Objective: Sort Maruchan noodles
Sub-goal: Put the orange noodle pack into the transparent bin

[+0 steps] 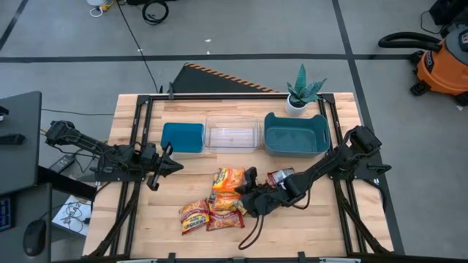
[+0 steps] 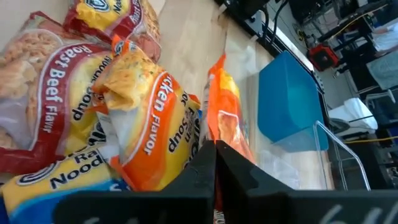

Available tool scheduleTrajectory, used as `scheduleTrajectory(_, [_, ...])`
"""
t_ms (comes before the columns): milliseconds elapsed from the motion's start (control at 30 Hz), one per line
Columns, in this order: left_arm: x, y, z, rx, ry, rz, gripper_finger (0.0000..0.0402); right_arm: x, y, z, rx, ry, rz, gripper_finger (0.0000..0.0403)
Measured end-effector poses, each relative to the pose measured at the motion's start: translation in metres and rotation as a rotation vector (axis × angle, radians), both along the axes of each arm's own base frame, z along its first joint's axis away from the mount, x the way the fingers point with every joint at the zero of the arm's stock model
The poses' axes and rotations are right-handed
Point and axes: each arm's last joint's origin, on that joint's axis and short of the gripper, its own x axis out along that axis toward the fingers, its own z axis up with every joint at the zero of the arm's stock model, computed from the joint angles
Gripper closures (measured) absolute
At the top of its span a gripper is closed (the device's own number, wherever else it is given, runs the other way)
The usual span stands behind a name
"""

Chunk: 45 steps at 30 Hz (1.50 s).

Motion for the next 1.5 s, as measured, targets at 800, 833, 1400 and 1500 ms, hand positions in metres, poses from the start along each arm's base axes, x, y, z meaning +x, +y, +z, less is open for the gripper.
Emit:
scheduleTrajectory(800, [0.000,0.000,0.000,0.000,-0.001,0.000,0.0388,-0.027,-0.125,0.125,-0.108,-0.232,-0.192,0.0395])
scheduleTrajectory(833, [0.000,0.000,0.000,0.000,0.000,0.000,0.0388,-0.027,-0.134,0.128,-0.081,-0.249,-0.186,0.0395])
scheduleTrajectory(1400, [0.000,0.000,0.000,0.000,-0.001,0.000,0.0388,0.018,-0.222,0.095,0.075,-0.370,-0.125,0.0395])
scheduleTrajectory(1500, [0.000,0.000,0.000,0.000,0.000,0.000,0.0388,0.022,-0.237,0.095,0.093,-0.426,-0.114,0.0394])
